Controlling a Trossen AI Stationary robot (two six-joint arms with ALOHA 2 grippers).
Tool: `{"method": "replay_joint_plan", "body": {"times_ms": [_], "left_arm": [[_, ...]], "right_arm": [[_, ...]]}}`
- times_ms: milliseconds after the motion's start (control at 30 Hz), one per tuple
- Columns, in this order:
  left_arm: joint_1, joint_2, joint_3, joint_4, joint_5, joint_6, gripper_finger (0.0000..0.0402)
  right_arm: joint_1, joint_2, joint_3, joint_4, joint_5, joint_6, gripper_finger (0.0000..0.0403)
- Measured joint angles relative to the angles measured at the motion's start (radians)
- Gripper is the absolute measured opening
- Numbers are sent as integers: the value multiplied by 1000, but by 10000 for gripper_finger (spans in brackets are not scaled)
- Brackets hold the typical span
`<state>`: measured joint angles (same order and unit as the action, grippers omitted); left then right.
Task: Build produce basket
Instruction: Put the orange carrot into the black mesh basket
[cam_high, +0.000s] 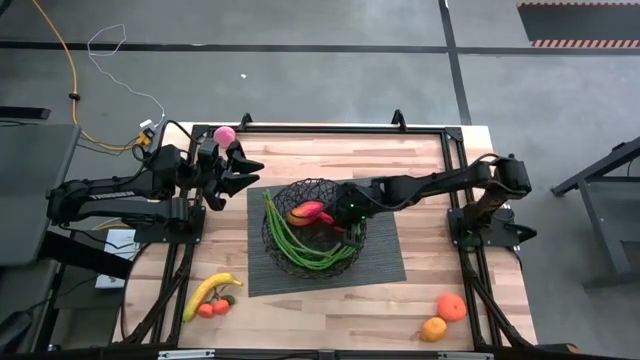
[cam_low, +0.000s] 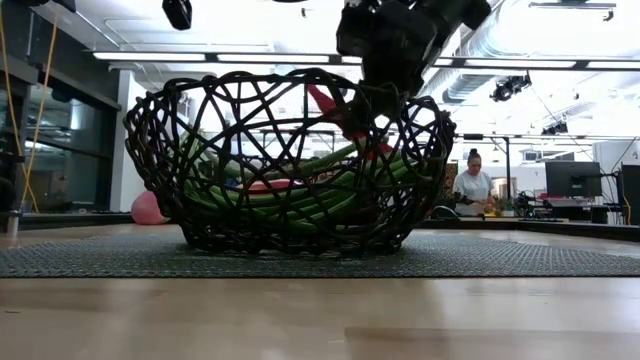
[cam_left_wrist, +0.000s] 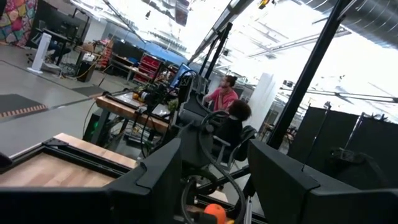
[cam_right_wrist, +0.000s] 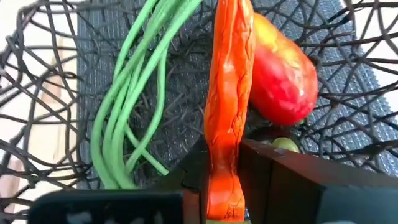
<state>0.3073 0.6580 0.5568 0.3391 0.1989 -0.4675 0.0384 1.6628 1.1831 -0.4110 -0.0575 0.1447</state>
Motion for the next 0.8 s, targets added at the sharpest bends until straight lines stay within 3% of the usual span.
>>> {"method": "replay_joint_plan", "body": {"times_ms": [133, 300, 500, 800], "left_arm": [[0, 0, 0, -5, 0, 0, 172], [0, 0, 0, -6, 0, 0, 172], [0, 0, 0, -5, 0, 0, 172], [0, 0, 0, -6, -2, 0, 172]], "right_arm": [[17, -1, 0, 1, 13, 61, 46], [74, -1, -20, 35, 180, 107, 46], [146, 0, -160, 214, 344, 253, 46], [185, -2, -278, 476, 502, 299, 46]]}}
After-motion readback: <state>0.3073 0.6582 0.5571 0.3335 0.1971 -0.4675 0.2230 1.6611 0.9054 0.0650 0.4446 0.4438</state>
